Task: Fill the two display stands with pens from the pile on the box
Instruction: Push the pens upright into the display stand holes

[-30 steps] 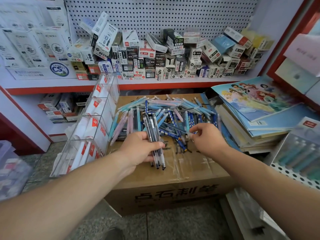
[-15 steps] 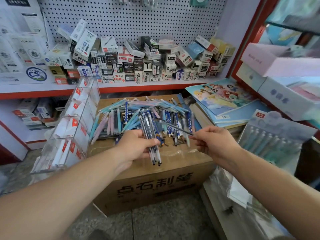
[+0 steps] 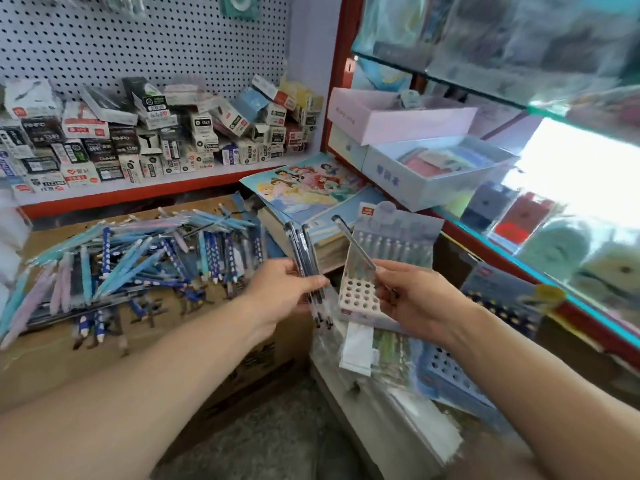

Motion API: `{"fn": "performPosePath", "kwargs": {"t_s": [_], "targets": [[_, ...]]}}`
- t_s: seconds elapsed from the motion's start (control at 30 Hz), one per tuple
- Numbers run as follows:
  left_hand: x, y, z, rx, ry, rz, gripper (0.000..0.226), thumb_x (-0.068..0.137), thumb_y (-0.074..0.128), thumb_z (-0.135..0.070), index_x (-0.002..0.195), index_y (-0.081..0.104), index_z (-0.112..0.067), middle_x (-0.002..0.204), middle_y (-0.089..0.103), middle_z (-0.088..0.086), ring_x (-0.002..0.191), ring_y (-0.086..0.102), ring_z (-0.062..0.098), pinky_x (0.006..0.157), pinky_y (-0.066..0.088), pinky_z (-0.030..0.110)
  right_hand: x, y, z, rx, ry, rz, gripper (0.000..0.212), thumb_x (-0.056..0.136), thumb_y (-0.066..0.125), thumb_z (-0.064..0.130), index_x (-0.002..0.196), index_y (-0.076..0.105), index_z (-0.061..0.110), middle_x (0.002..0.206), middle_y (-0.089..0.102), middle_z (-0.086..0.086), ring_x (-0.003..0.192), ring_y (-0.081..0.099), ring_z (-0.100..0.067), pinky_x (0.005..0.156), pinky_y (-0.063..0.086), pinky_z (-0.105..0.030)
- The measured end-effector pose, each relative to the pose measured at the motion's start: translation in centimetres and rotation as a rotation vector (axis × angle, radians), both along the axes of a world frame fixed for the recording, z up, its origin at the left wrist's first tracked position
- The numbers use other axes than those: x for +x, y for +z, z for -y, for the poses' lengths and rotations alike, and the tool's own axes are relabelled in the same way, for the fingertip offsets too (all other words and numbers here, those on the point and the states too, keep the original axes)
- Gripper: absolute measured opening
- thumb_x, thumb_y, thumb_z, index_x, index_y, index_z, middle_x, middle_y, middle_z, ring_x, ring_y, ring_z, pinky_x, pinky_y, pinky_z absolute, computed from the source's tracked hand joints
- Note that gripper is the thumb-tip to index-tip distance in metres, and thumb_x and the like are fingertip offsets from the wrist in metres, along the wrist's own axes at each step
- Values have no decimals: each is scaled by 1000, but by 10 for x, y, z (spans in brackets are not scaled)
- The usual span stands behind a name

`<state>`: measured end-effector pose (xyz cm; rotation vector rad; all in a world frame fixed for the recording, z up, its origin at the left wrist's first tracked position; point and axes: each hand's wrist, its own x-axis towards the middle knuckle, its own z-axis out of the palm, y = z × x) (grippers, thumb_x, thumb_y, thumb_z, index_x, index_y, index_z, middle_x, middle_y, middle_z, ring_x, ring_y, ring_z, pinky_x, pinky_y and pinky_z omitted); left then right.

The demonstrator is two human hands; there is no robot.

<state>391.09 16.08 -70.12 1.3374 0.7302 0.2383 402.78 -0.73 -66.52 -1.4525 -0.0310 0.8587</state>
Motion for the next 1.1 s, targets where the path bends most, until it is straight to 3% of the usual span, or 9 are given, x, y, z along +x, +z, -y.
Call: {"fn": "performPosePath", "kwargs": {"t_s": [0.07, 0.23, 0.37, 0.43, 0.57, 0.67, 0.8, 0.93, 1.1], "targets": [[15, -2, 13, 49, -44, -3, 15, 89, 75, -1, 102, 69, -4, 105, 75, 17, 95, 75, 32, 76, 64, 45, 7, 3, 12, -27, 21, 48, 21, 102, 55, 1, 112, 73, 3, 75, 59, -5, 64, 48, -12, 65, 42, -23], [43, -6, 44, 149, -204, 20, 16, 88, 77, -3, 100, 71, -11, 96, 78, 11, 78, 75, 16, 68, 64, 31, 22, 22, 48, -219, 31, 444, 7, 95, 67, 5, 100, 70, 9, 84, 73, -8, 73, 63, -16, 73, 55, -32], [61, -6, 68, 208, -335, 34, 18, 88, 79, -8, 103, 72, -12, 92, 80, 7, 84, 78, 22, 82, 64, 45, 27, 33, 104, -365, -65, 591, 20, 88, 75, 8, 104, 65, 15, 90, 78, -7, 84, 74, -23, 78, 60, -36], [68, -3, 84, 227, -397, 62, 19, 88, 78, -9, 106, 72, -13, 92, 80, 6, 87, 78, 22, 85, 63, 47, 24, 34, 140, -390, -150, 634, 25, 87, 77, 9, 104, 62, 18, 86, 77, -8, 78, 73, -23, 73, 59, -37], [84, 18, 128, 261, -502, 189, 15, 90, 76, -8, 103, 74, -15, 93, 80, 2, 90, 77, 18, 88, 62, 42, 2, 35, 213, -385, -381, 660, 18, 91, 72, 5, 98, 58, 14, 78, 75, -13, 62, 65, -20, 56, 53, -27], [99, 33, 168, 264, -570, 268, 13, 89, 77, -6, 97, 75, -16, 93, 80, 3, 93, 77, 22, 92, 60, 49, -21, 29, 258, -407, -506, 667, 8, 102, 59, 13, 94, 59, 10, 84, 77, -9, 67, 70, -26, 61, 58, -37], [107, 46, 224, 302, -692, 302, 16, 89, 76, -6, 90, 74, -22, 90, 80, 4, 94, 76, 27, 92, 59, 51, -44, 14, 305, -596, -618, 754, 13, 99, 64, 20, 87, 68, 17, 80, 75, -7, 66, 71, -20, 52, 52, -18], [113, 46, 275, 284, -726, 248, 16, 87, 78, -7, 86, 73, -22, 87, 79, 4, 92, 76, 30, 91, 59, 54, -56, -7, 339, -729, -624, 740, 14, 91, 70, 18, 95, 63, 29, 80, 74, 4, 76, 73, -16, 80, 60, -47], [123, 32, 320, 254, -645, 130, 15, 86, 81, -11, 97, 76, -19, 92, 78, 1, 92, 74, 24, 91, 60, 48, -61, -28, 352, -614, -659, 669, 24, 94, 69, 11, 94, 49, 22, 80, 69, -9, 72, 72, -22, 63, 59, -40]]}}
